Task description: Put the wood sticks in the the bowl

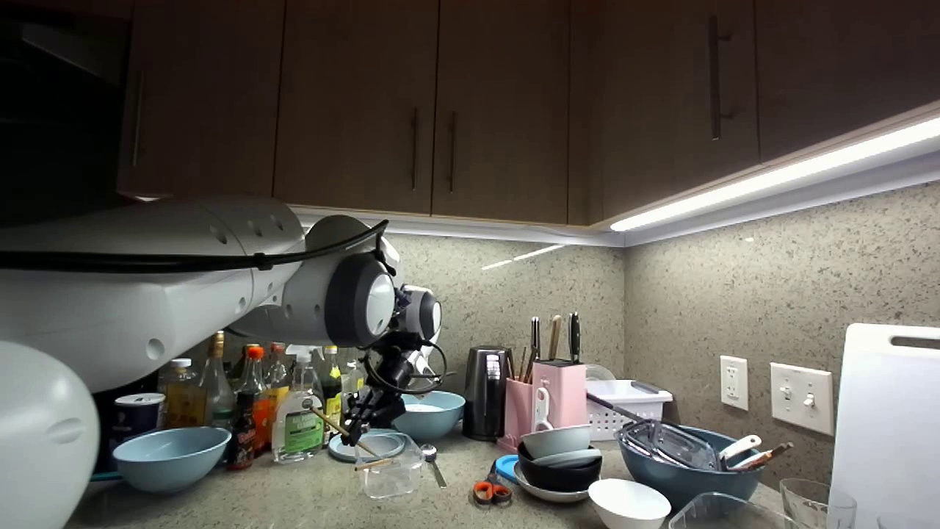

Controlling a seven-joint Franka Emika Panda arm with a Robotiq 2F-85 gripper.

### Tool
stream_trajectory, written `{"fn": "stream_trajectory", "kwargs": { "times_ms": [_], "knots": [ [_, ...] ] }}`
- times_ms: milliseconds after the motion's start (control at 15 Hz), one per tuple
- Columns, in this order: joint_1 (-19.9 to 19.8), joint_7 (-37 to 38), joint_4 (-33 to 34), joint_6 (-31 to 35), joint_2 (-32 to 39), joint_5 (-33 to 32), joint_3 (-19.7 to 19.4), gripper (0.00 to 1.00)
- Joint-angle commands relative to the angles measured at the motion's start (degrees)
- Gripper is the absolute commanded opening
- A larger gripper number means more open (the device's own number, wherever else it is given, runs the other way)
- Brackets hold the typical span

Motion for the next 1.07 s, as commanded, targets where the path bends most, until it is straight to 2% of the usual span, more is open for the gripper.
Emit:
{"fn": "stream_trajectory", "kwargs": {
  "times_ms": [0,400,667,733,933,1000],
  "knots": [
    [0.66,-0.69,4.22,3.75,2.14,-0.78,-0.01,0.07],
    [0.66,-0.84,6.27,14.03,3.51,-0.58,0.01,0.07],
    [-0.24,2.34,6.77,20.83,3.62,1.60,0.48,0.07],
    [0.41,0.22,5.70,19.10,3.30,0.11,0.03,0.08],
    [0.11,0.70,5.95,20.38,3.30,0.37,0.09,0.06],
    [0.02,-1.20,6.21,17.52,3.56,-0.22,0.13,0.07]
  ]
}}
